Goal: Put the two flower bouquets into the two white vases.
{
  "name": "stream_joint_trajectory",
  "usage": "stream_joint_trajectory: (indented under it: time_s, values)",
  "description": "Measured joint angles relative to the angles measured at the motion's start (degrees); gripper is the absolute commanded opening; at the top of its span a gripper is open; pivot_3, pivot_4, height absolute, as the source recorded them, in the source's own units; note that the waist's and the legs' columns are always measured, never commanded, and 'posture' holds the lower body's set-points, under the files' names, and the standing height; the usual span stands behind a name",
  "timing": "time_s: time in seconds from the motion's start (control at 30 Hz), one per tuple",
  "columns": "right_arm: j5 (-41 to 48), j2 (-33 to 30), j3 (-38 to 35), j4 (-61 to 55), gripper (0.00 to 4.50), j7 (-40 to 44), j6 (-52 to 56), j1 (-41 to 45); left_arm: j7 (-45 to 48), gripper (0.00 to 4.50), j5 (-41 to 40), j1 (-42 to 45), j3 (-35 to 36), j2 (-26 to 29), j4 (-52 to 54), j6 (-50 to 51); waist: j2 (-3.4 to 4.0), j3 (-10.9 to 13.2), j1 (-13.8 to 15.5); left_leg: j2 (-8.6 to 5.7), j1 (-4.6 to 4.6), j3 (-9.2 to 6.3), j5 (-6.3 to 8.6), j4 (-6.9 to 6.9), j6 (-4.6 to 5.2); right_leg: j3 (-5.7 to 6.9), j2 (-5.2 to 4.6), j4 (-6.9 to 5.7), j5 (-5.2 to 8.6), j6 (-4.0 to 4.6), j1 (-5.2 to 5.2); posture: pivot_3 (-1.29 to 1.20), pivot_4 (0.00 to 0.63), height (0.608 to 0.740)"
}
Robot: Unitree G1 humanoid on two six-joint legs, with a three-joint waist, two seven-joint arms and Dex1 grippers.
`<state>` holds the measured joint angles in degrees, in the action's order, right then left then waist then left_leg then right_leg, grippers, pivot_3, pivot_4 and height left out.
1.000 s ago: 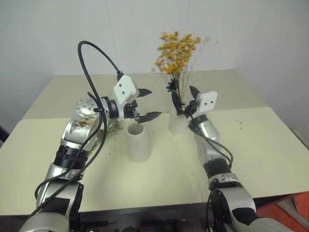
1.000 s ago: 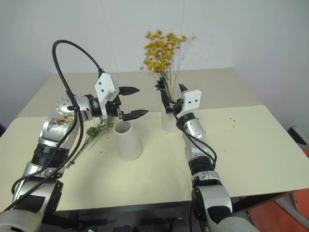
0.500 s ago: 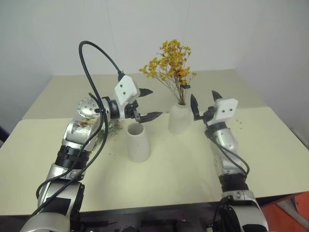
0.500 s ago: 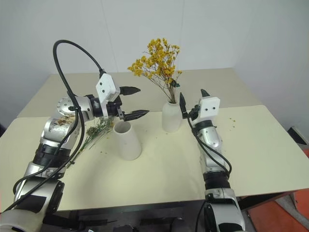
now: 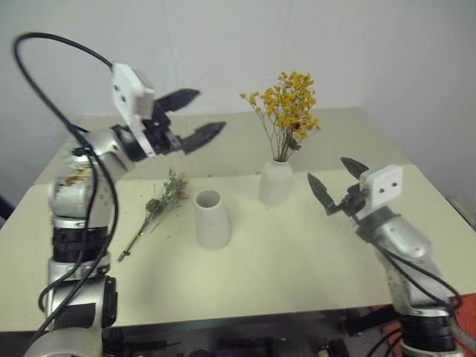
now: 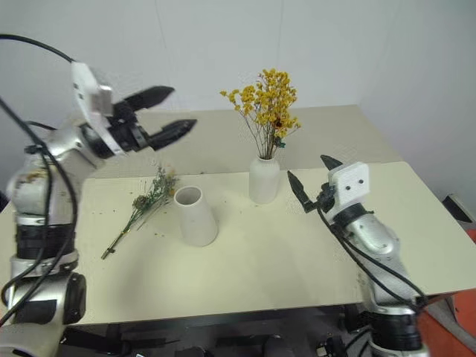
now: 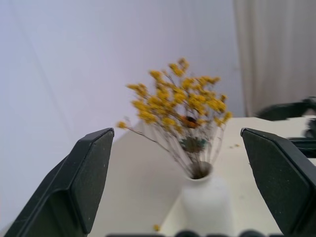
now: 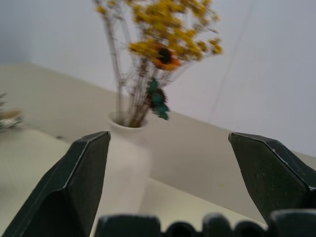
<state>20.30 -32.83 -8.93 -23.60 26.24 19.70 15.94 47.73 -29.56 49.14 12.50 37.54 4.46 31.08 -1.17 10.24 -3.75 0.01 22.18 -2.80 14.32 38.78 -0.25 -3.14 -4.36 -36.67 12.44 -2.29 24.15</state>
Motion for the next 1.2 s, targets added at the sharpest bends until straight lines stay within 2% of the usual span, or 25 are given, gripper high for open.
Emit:
stream_joint_trajectory:
  time_s: [0.1,0.23,0.3,0.4,0.47,0.53,0.63,0.73,0.87,1.03,1.2]
  values:
    - [6.94,-11.37,-2.36,-5.99,4.49,7.92,9.60,-2.97,-4.68,4.50,0.05,-2.19,2.91,5.69,1.72,7.58,-0.04,0.02,0.19,0.00,-0.02,0.00,0.00,0.02,0.00,0.01,-0.01,0.03,0.03,-0.04,-0.05,0.00,0.150,0.740]
    - [15.17,-17.86,-3.05,-11.96,4.49,14.45,17.13,-2.95,-9.42,4.50,0.56,-6.12,4.32,10.13,5.89,14.15,-0.15,0.03,0.36,0.02,-0.08,0.01,0.00,0.01,0.00,0.01,0.00,0.03,0.23,-0.37,-0.09,0.00,0.150,0.740]
    - [18.73,-20.81,-2.00,-14.29,4.49,16.43,21.07,-1.23,-11.45,4.50,1.95,-11.04,4.35,13.45,9.62,17.49,-0.15,0.04,0.22,0.03,-0.08,0.05,0.01,0.00,0.00,-0.05,0.00,0.02,0.22,-0.35,-0.05,0.00,0.150,0.740]
    - [22.36,-22.12,0.31,-16.41,4.49,16.53,26.49,2.83,-13.24,4.50,2.96,-18.90,4.20,16.99,14.19,23.97,-0.37,0.14,0.33,0.05,-0.08,0.04,0.01,-0.02,0.00,-0.04,0.01,-0.02,0.23,-0.31,-0.03,0.00,0.150,0.740]
    - [24.24,-22.21,3.01,-16.34,4.49,16.89,29.14,5.14,-12.21,4.50,2.98,-27.36,5.11,22.15,18.30,27.32,-0.54,0.22,0.22,0.08,-0.06,0.06,0.01,-0.02,-0.01,-0.04,0.01,-0.01,0.20,-0.20,0.02,0.00,0.150,0.740]
    - [24.93,-22.06,4.81,-15.82,4.49,17.03,30.77,6.36,-11.49,4.50,3.29,-34.04,6.08,24.75,19.67,30.54,-0.58,0.26,0.52,0.06,-0.01,0.10,0.02,-0.03,0.00,-0.04,-0.04,-0.02,0.19,-0.13,0.07,0.00,0.150,0.740]
    - [25.13,-21.30,6.86,-14.84,4.49,17.10,31.81,8.18,-11.47,4.50,4.41,-37.48,6.40,27.22,20.05,32.61,-0.74,0.34,1.54,0.09,0.03,0.04,0.01,-0.01,-0.01,0.11,-0.04,0.00,0.22,-0.15,0.06,0.00,0.150,0.740]
    - [25.23,-20.91,8.69,-13.91,4.49,17.49,32.27,8.95,-12.04,4.50,4.96,-35.09,3.71,28.02,18.69,34.88,-0.74,0.33,2.73,0.05,0.04,0.03,0.01,0.01,-0.01,0.17,-0.08,0.05,0.22,-0.16,0.00,0.00,0.150,0.740]
    - [26.12,-20.57,9.48,-13.17,4.49,17.96,33.40,11.51,-13.24,4.50,5.21,-27.60,-3.50,24.70,14.33,36.59,-0.76,0.33,3.10,0.07,0.12,0.01,0.01,0.02,-0.01,0.23,-0.05,0.06,0.12,0.00,0.05,0.00,0.150,0.740]
    - [29.18,-21.04,7.07,-12.49,4.49,18.74,35.43,12.95,-12.71,4.50,7.69,-19.03,-14.62,21.40,7.36,36.38,-0.78,0.33,2.94,0.06,0.19,0.00,0.01,0.00,-0.01,0.23,-0.05,0.11,0.09,0.06,0.08,0.00,0.150,0.740]
    - [30.60,-22.74,4.90,-14.53,4.49,18.60,35.77,12.06,-11.65,4.50,10.80,-13.44,-21.74,18.58,-0.67,35.42,-0.78,0.33,2.64,0.06,0.18,0.00,0.01,0.00,0.00,0.23,-0.04,0.09,0.09,0.06,0.09,0.00,0.150,0.740]
